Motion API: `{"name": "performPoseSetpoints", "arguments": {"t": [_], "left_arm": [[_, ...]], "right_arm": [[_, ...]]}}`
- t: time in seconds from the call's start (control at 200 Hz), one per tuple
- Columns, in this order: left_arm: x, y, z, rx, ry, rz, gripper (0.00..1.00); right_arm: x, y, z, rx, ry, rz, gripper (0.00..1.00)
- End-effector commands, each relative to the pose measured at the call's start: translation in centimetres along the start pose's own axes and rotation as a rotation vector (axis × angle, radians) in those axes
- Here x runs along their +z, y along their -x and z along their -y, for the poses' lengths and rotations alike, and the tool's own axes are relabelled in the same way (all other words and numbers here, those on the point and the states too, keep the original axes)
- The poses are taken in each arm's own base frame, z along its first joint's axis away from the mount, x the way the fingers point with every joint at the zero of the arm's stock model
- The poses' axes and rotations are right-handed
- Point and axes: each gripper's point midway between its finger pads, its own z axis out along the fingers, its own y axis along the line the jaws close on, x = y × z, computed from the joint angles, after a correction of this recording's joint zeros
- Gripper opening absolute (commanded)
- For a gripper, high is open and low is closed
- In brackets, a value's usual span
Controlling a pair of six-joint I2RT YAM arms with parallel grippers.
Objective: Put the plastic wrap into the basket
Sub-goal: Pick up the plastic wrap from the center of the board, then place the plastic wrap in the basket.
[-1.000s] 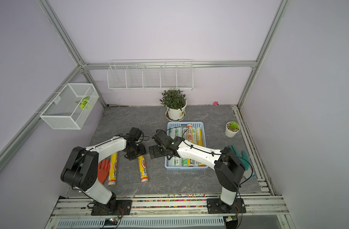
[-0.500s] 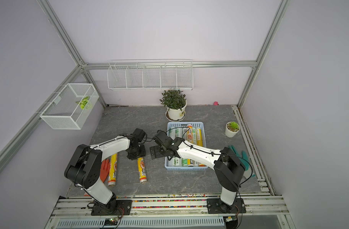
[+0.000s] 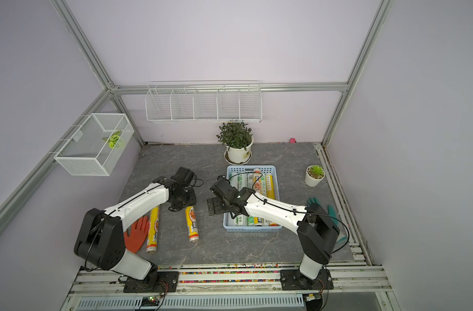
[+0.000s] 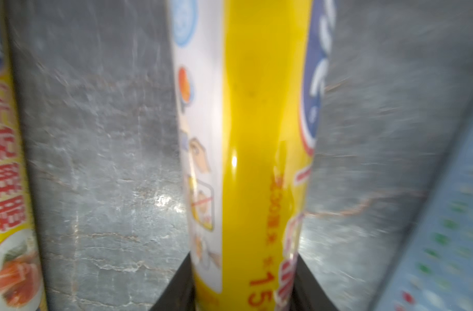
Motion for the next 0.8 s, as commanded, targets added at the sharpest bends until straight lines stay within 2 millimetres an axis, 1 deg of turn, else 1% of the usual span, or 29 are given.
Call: {"name": "performPoseSetpoints", "arguments": {"t": [0.0, 0.165, 0.3, 0.405, 0.525, 0.655, 0.795], "left_arm": [[-3.2, 1.7, 2.3, 0.03, -0.112, 0.077, 0.15], [-6.6, 3.2, 4.7, 0.053, -0.252, 0.162, 0.14], [-8.9, 3.9, 7.0, 0.063, -0.378, 0.211, 0.13], [-10.3, 4.3, 9.0, 0.079, -0.463, 0.232, 0.13], [-11.3, 4.3, 11.6, 0.115, -0.521, 0.24, 0.13], [-12.2, 4.0, 14.4, 0.161, -0.564, 0.235, 0.12], [-12.0, 3.4, 17.6, 0.208, -0.602, 0.206, 0.12]], "right_arm": [[-1.8, 1.3, 1.2, 0.028, -0.032, 0.091, 0.98], [-4.3, 2.0, 3.3, 0.074, -0.088, 0.198, 0.98], [-6.6, 2.5, 5.1, 0.086, -0.116, 0.288, 0.98], [-8.2, 2.7, 6.6, 0.107, -0.124, 0.341, 0.98], [-9.3, 2.7, 8.6, 0.147, -0.132, 0.365, 0.98], [-9.9, 2.0, 10.8, 0.19, -0.143, 0.363, 0.98], [-10.4, 1.2, 12.7, 0.242, -0.14, 0.359, 0.98]]}}
